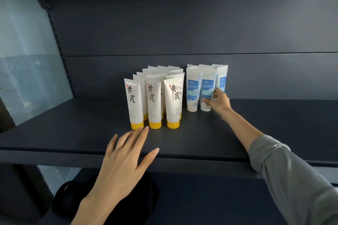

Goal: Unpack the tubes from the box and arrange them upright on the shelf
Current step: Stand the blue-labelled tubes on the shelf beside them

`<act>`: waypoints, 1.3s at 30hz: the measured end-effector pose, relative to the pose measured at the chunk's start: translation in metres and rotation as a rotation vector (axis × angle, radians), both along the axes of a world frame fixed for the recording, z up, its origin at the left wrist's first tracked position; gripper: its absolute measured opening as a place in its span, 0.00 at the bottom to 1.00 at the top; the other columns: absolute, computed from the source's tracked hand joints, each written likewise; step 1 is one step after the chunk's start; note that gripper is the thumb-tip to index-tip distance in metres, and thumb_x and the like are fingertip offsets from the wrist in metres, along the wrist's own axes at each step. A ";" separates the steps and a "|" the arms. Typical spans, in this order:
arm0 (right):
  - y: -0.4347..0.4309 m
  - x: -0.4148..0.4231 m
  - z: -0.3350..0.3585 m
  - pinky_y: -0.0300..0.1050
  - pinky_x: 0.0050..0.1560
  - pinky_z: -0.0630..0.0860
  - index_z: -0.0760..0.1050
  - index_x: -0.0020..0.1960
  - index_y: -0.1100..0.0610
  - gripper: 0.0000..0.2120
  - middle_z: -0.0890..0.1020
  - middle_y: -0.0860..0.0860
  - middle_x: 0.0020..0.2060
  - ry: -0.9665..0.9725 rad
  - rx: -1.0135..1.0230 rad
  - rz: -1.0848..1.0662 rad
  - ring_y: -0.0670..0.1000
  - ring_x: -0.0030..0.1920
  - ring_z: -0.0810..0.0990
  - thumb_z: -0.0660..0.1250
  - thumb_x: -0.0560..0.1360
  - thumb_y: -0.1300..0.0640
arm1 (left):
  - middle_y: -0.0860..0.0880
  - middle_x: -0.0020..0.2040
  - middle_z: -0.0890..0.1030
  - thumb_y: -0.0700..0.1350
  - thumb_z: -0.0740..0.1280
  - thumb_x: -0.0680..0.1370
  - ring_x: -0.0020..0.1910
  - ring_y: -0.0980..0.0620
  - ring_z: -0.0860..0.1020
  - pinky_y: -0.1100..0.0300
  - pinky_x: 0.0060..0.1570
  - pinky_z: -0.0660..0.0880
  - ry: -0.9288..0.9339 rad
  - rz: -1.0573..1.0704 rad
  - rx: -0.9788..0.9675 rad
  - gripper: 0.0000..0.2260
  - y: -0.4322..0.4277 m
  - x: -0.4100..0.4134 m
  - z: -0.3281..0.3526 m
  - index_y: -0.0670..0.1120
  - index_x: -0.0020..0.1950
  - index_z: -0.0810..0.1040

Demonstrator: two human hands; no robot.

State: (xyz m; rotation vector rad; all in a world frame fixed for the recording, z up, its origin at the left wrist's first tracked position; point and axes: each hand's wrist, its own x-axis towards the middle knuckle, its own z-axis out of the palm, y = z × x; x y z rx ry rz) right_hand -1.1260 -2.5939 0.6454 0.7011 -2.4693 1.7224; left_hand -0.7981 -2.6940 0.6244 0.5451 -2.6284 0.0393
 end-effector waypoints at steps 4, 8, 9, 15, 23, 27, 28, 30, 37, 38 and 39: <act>-0.004 0.000 0.001 0.46 0.56 0.72 0.69 0.63 0.62 0.22 0.76 0.57 0.61 0.017 0.014 -0.006 0.56 0.62 0.74 0.71 0.73 0.60 | 0.47 0.64 0.78 0.66 0.39 0.77 0.64 0.47 0.76 0.42 0.62 0.68 -0.005 0.007 0.018 0.37 -0.001 0.001 -0.003 0.44 0.70 0.71; -0.005 -0.001 -0.001 0.45 0.54 0.71 0.69 0.63 0.62 0.22 0.76 0.57 0.61 0.017 0.023 -0.006 0.55 0.61 0.75 0.72 0.72 0.59 | 0.48 0.67 0.75 0.68 0.37 0.76 0.67 0.48 0.73 0.44 0.66 0.65 0.003 0.022 0.027 0.39 -0.004 0.004 -0.006 0.46 0.72 0.68; -0.003 -0.001 -0.001 0.45 0.54 0.71 0.69 0.63 0.62 0.23 0.76 0.57 0.61 0.015 0.025 -0.014 0.56 0.61 0.75 0.73 0.72 0.59 | 0.48 0.67 0.75 0.68 0.37 0.76 0.67 0.48 0.73 0.43 0.66 0.65 0.003 0.026 0.028 0.39 -0.005 0.006 -0.006 0.45 0.72 0.68; 0.020 0.006 0.010 0.50 0.55 0.75 0.68 0.63 0.60 0.24 0.78 0.56 0.59 -0.036 0.053 -0.068 0.56 0.56 0.77 0.71 0.73 0.50 | 0.50 0.70 0.72 0.70 0.34 0.73 0.69 0.51 0.70 0.45 0.69 0.61 0.011 0.030 0.029 0.41 -0.004 0.014 -0.004 0.47 0.74 0.65; 0.094 0.074 0.022 0.58 0.64 0.65 0.56 0.75 0.53 0.31 0.67 0.55 0.71 0.368 0.567 -0.093 0.58 0.70 0.65 0.53 0.79 0.38 | 0.55 0.75 0.61 0.72 0.24 0.65 0.74 0.54 0.59 0.50 0.73 0.53 0.014 0.031 0.009 0.48 0.012 0.019 -0.001 0.53 0.77 0.54; 0.139 0.118 0.016 0.60 0.73 0.52 0.50 0.77 0.52 0.34 0.58 0.50 0.76 0.482 0.700 -0.126 0.53 0.76 0.54 0.49 0.78 0.35 | 0.55 0.77 0.58 0.72 0.20 0.62 0.75 0.55 0.56 0.50 0.73 0.51 -0.002 0.020 0.000 0.50 0.028 0.024 -0.001 0.54 0.77 0.51; 0.150 0.128 0.011 0.60 0.73 0.50 0.49 0.78 0.52 0.35 0.56 0.49 0.76 0.492 0.727 -0.135 0.52 0.77 0.52 0.48 0.77 0.34 | 0.55 0.77 0.57 0.72 0.20 0.62 0.75 0.54 0.55 0.50 0.73 0.51 -0.006 0.012 -0.003 0.50 0.033 0.026 -0.002 0.54 0.77 0.51; 0.172 0.149 0.000 0.59 0.74 0.47 0.45 0.78 0.50 0.36 0.53 0.48 0.77 0.496 0.766 -0.160 0.51 0.77 0.48 0.46 0.77 0.33 | 0.53 0.77 0.58 0.72 0.21 0.64 0.75 0.53 0.56 0.49 0.73 0.51 -0.010 -0.019 -0.006 0.49 0.046 0.030 -0.005 0.54 0.77 0.53; 0.259 0.214 -0.047 0.60 0.74 0.43 0.41 0.78 0.48 0.40 0.48 0.47 0.78 0.447 0.902 -0.292 0.51 0.77 0.43 0.38 0.72 0.30 | 0.49 0.76 0.61 0.68 0.29 0.71 0.75 0.49 0.60 0.45 0.72 0.55 -0.107 -0.162 -0.050 0.42 0.102 0.037 -0.027 0.51 0.77 0.57; 0.272 0.222 -0.054 0.60 0.74 0.43 0.41 0.78 0.48 0.40 0.48 0.47 0.78 0.434 0.920 -0.313 0.51 0.77 0.43 0.38 0.71 0.29 | 0.47 0.74 0.65 0.67 0.31 0.73 0.73 0.47 0.65 0.43 0.70 0.59 -0.128 -0.186 -0.053 0.41 0.109 0.037 -0.029 0.49 0.75 0.61; 0.285 0.229 -0.062 0.60 0.74 0.43 0.40 0.78 0.48 0.40 0.47 0.46 0.78 0.416 0.935 -0.337 0.51 0.77 0.43 0.37 0.71 0.29 | 0.45 0.71 0.70 0.66 0.34 0.76 0.69 0.44 0.70 0.41 0.66 0.64 -0.146 -0.210 -0.059 0.39 0.118 0.038 -0.031 0.47 0.73 0.67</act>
